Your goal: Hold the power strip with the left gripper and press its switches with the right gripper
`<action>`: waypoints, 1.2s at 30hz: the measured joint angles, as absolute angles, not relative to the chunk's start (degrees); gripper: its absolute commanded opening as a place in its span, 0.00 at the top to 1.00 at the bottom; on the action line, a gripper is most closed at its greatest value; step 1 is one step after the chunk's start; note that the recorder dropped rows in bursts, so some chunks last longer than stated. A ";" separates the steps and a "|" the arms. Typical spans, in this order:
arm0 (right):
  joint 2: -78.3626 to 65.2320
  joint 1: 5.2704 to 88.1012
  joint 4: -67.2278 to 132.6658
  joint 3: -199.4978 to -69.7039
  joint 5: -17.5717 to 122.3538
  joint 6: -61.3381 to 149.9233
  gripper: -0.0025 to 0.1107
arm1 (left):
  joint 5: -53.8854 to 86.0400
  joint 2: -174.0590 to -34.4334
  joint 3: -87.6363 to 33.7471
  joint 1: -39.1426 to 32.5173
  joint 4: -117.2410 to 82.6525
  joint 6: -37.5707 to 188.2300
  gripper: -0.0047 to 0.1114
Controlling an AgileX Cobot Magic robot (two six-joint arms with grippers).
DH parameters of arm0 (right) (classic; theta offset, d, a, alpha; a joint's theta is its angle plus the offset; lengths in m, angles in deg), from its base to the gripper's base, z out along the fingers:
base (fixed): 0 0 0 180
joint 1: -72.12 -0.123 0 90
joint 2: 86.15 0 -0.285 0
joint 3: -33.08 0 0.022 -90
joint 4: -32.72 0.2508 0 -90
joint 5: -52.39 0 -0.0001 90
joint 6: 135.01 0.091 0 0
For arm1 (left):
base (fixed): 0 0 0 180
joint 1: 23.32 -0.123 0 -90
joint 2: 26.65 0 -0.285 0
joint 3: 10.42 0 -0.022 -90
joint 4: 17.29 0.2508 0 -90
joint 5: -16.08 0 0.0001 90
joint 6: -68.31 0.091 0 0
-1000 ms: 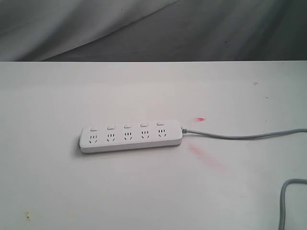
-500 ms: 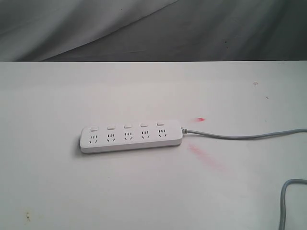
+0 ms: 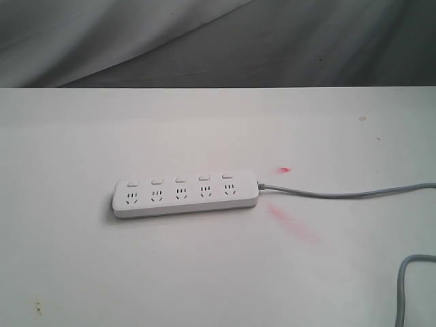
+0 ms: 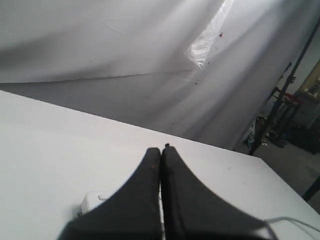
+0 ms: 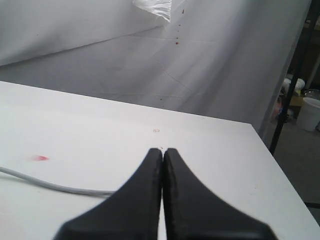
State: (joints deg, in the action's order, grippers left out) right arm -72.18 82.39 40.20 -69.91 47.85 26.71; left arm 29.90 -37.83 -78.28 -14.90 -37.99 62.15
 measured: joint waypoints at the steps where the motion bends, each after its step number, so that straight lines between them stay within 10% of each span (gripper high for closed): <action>1: -72.18 82.39 40.20 -69.91 47.85 26.71 0.98 | 33.43 -39.81 -74.56 -14.90 -37.87 64.90 0.96; 9: -72.18 82.39 40.20 -69.91 47.85 26.71 0.98 | 58.38 -65.47 -52.64 -14.90 -39.26 103.12 0.96; 36: -72.18 82.39 40.20 -69.91 47.85 26.71 0.98 | 57.58 -129.26 -36.93 -26.53 -59.64 171.97 0.96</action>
